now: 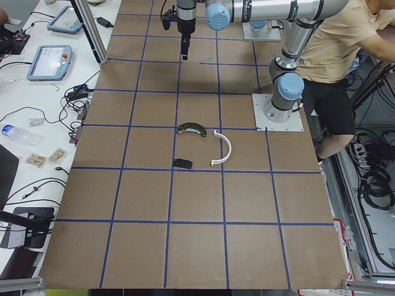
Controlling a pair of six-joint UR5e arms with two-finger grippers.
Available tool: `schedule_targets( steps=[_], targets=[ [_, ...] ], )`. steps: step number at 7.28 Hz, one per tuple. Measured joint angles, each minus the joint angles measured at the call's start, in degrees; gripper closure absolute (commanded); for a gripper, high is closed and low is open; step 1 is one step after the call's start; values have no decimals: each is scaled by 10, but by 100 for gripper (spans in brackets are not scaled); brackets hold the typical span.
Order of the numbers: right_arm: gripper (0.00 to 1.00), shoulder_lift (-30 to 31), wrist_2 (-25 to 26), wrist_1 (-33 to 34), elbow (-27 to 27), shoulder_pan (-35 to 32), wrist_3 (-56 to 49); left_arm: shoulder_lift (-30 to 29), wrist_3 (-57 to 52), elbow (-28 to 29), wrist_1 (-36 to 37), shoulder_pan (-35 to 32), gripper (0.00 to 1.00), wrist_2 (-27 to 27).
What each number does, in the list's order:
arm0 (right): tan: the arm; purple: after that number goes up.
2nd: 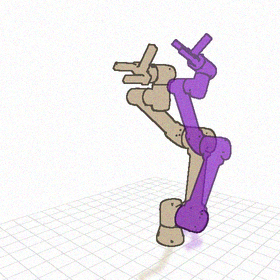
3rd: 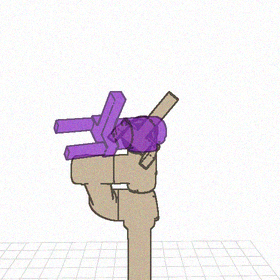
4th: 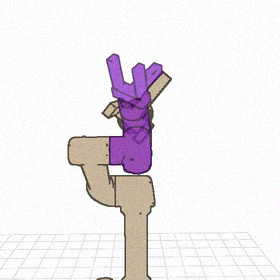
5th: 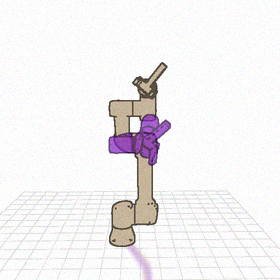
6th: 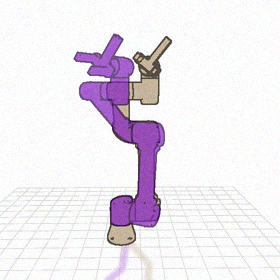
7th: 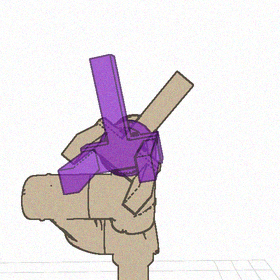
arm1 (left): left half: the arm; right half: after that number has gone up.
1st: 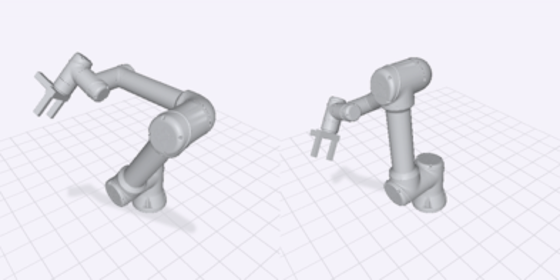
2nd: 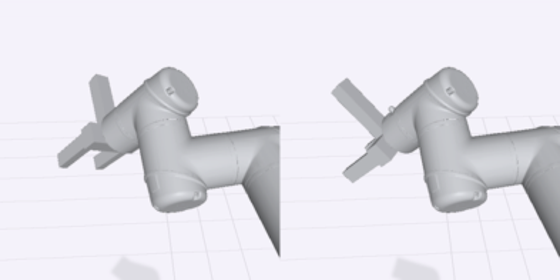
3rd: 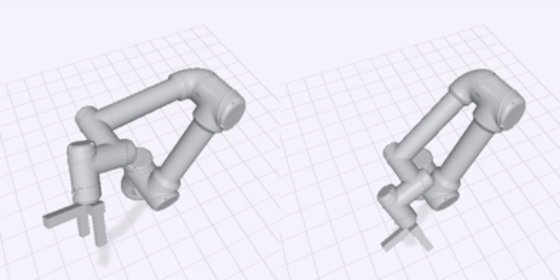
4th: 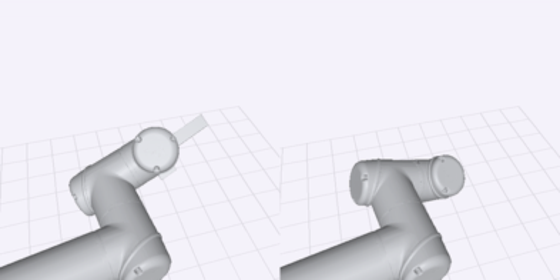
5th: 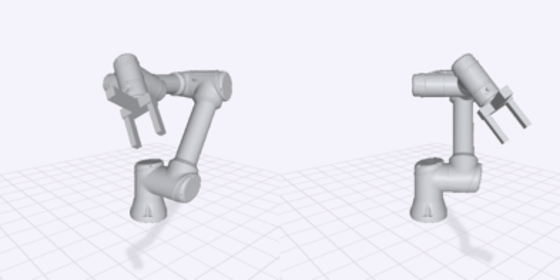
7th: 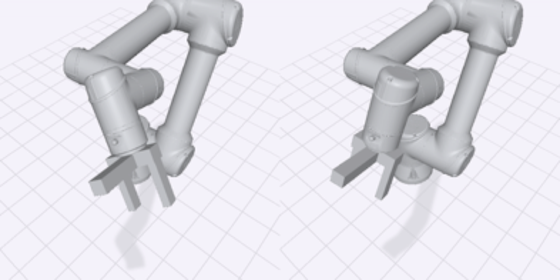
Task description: Place bearing gear from tray to pile
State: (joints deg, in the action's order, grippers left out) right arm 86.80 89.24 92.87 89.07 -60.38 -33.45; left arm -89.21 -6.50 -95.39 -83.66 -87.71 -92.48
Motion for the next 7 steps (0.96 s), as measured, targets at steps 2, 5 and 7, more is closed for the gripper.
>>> schedule_targets(
  steps=[2,5,7],
  targets=[
    [0,-53,3,38,3,81,-105,0,0,0,0,0,0,0],
    [0,-167,25,130,8,152,-211,0,0,-1,0,-1,0,0],
    [7,-225,28,182,9,189,-276,0,0,-1,0,-1,0,0]
  ],
)
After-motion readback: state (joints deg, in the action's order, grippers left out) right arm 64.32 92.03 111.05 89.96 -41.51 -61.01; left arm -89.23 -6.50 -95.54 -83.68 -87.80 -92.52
